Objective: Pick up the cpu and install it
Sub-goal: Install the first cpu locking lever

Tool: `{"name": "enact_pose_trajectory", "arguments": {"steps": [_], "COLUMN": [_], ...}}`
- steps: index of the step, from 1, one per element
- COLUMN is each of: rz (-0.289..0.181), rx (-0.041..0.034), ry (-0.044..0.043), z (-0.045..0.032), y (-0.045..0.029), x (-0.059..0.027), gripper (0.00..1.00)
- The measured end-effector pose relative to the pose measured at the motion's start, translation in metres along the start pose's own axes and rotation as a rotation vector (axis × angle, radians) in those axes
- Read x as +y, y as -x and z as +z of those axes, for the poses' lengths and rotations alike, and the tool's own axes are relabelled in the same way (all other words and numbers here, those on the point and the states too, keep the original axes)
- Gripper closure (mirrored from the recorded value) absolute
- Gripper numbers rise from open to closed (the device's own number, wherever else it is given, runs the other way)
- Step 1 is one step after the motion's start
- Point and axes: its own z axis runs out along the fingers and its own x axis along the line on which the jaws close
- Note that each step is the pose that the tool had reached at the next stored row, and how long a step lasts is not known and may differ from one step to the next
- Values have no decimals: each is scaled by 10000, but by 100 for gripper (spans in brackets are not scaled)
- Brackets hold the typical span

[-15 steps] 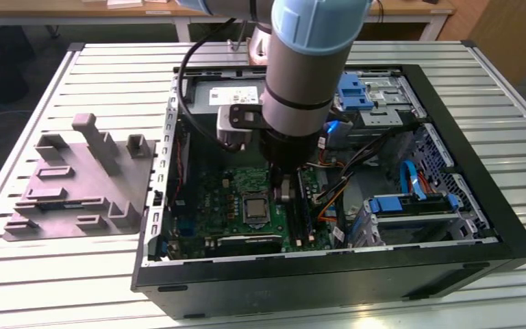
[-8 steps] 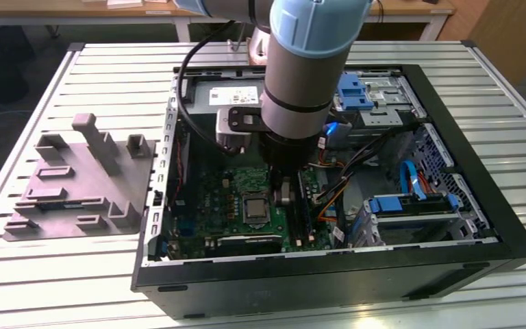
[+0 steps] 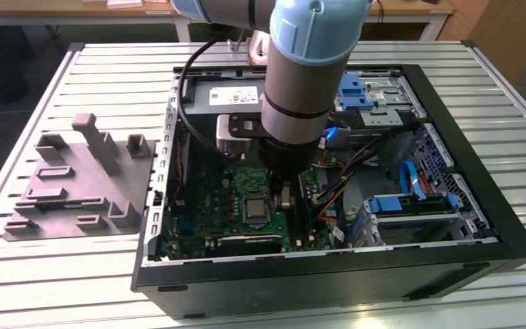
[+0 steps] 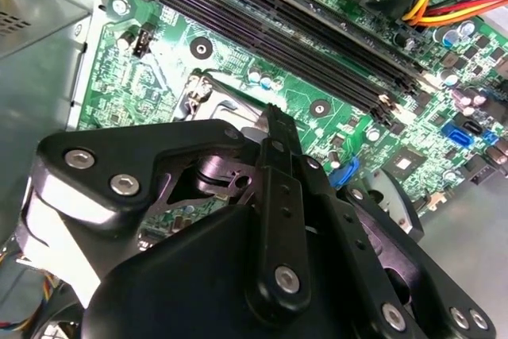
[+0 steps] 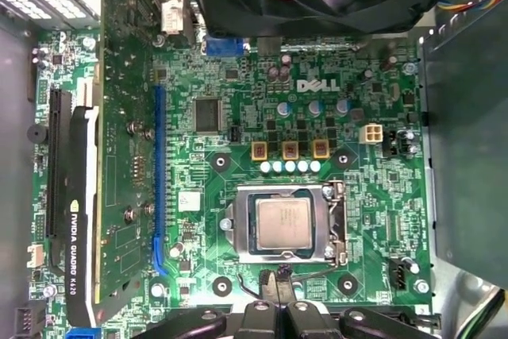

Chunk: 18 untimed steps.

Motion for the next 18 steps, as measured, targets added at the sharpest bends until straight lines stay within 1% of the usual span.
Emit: {"name": "enact_pose_trajectory", "arguments": {"steps": [9, 14, 18], "rz": [-196, -202, -203], "rx": [13, 44, 49], "ry": [-8, -8, -9], "z": [70, 114, 149], "y": [-47, -52, -68], "x": [-5, -8, -10], "gripper": [89, 89, 89]}}
